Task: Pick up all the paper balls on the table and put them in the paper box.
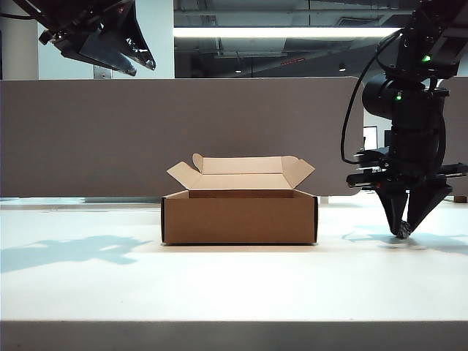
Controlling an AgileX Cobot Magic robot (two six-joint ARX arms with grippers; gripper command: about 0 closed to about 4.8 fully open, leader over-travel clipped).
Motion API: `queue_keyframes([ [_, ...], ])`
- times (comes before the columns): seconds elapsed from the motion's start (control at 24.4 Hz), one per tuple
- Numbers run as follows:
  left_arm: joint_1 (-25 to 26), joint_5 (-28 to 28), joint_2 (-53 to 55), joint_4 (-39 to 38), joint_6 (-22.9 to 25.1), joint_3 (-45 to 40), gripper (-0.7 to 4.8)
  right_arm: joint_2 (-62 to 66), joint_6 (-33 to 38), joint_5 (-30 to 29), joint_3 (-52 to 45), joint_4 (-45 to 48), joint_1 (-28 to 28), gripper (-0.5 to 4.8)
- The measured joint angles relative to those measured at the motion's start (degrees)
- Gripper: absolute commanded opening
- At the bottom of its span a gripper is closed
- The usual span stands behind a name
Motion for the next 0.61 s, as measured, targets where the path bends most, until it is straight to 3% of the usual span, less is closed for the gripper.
queue_keyframes([
  [0.33,0.0,0.0,0.0,0.0,0.0,0.0,1.92,-0.02,0.0,-0.35,0.02,0.26,0.0,1.16],
  [0.61,0.0,0.0,0.0,0.0,0.02,0.0,1.92,-4.35,0.04,-4.61,-0.15,2.73,0.35,1.16],
])
